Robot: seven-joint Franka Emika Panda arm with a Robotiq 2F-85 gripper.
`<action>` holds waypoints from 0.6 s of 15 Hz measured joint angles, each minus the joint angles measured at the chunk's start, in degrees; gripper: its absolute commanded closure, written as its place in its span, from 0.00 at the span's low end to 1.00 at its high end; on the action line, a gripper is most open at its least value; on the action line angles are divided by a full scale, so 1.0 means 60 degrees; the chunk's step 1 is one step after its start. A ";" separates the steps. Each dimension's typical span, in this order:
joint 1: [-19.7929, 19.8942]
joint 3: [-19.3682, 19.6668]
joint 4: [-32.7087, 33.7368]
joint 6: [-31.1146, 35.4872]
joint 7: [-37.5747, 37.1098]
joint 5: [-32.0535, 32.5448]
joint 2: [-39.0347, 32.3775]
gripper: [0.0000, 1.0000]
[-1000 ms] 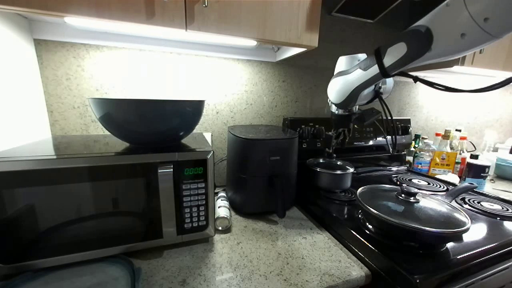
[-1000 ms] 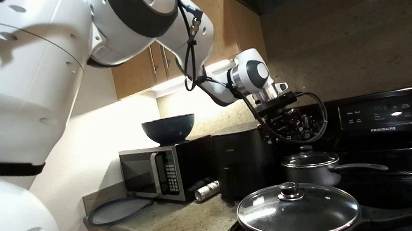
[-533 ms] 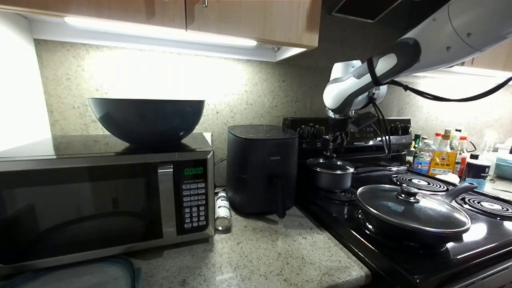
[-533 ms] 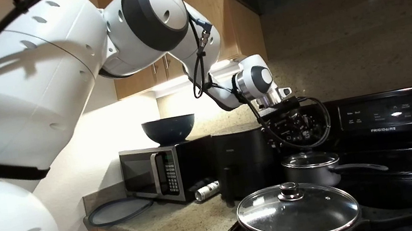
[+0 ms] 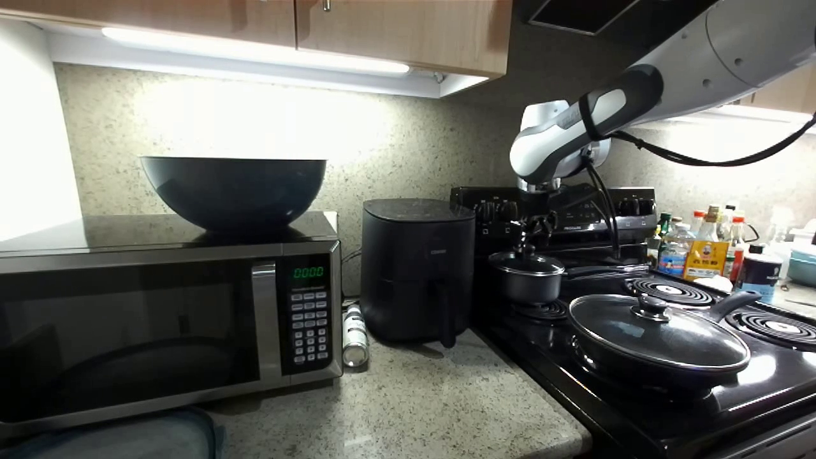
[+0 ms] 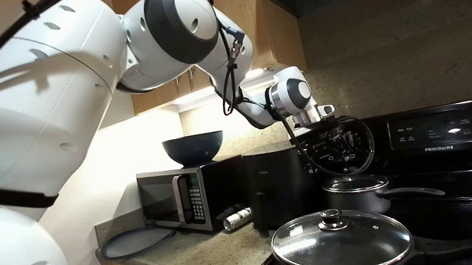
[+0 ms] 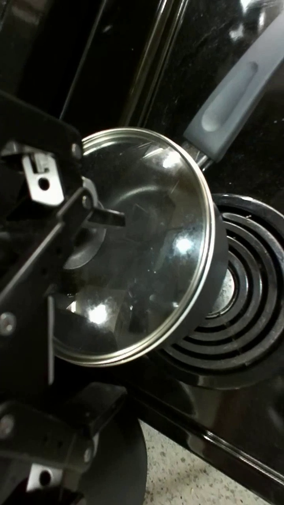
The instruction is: Pick up the lid from the pot and put it on the air fryer
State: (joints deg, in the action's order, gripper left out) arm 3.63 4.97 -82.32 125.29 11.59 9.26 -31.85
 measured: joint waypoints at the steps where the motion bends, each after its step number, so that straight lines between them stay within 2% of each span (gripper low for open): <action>1: -0.0008 0.0049 0.0111 -0.0054 -0.0309 0.0019 -0.0117 0.00; 6: -0.0100 0.0586 0.0877 -0.0203 -0.2560 0.0178 -0.0872 0.00; 9: -0.0179 0.0733 0.1089 -0.0243 -0.3107 0.0225 -0.0992 0.00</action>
State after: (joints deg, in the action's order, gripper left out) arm 2.55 9.37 -75.79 123.83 -7.05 10.61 -37.81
